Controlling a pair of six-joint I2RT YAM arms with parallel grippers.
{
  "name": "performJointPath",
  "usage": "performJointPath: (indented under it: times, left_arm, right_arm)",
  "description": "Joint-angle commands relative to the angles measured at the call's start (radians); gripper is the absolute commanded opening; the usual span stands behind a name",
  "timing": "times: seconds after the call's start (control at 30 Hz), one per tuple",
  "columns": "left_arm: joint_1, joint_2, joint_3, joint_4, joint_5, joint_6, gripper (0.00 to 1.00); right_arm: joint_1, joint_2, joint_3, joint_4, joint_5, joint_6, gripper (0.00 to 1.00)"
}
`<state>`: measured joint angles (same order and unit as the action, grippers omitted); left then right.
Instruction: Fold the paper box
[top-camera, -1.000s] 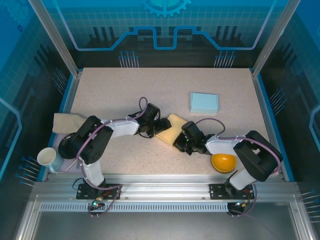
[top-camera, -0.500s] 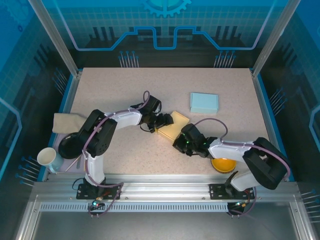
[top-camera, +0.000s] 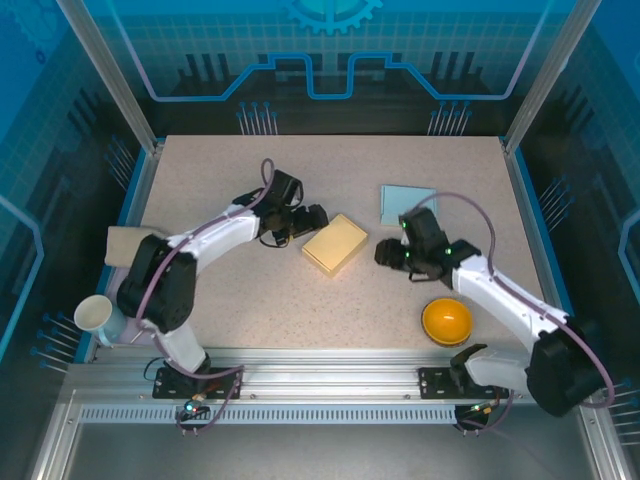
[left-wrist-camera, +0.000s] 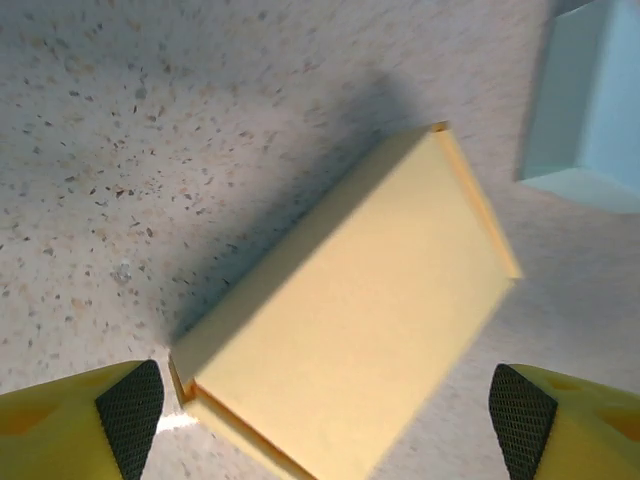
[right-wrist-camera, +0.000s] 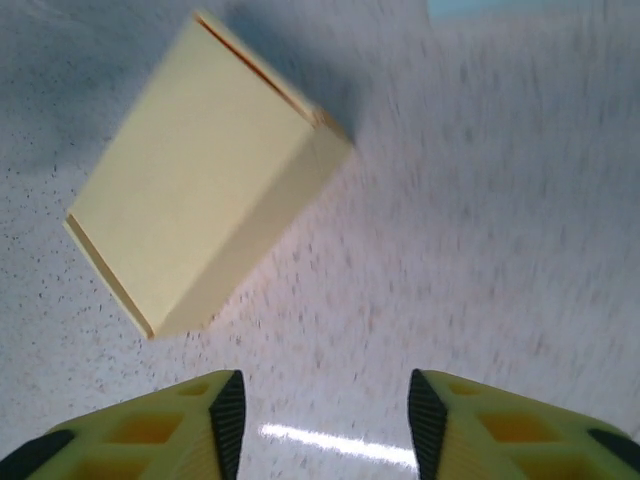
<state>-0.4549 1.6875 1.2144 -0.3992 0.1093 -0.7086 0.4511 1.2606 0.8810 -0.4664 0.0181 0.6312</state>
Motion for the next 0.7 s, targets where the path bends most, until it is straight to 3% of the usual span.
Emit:
performJointPath:
  times: [0.0,0.13,0.27,0.5,0.67]
  left_arm:
    - [-0.005,-0.093,-0.106,0.009,-0.026,-0.07,0.88]
    - [-0.042,-0.122,-0.269,0.213,0.05,-0.206,0.86]
    - [-0.098,-0.045,-0.284,0.304,0.056,-0.258,0.84]
    - [-0.125,0.057,-0.243,0.35,0.012,-0.289,0.8]
    - [-0.123,0.136,-0.156,0.295,-0.02,-0.26,0.77]
  right_arm:
    - [-0.012,0.131,0.14,-0.051,-0.033,-0.305,0.54]
    - [-0.018,0.371,0.322,-0.028,-0.058,-0.444,0.56]
    - [-0.016,0.559,0.48,-0.07,-0.047,-0.523,0.56]
    - [-0.017,0.699,0.554,-0.089,-0.056,-0.554,0.58]
    - [-0.018,0.735,0.549,-0.071,-0.089,-0.53,0.56]
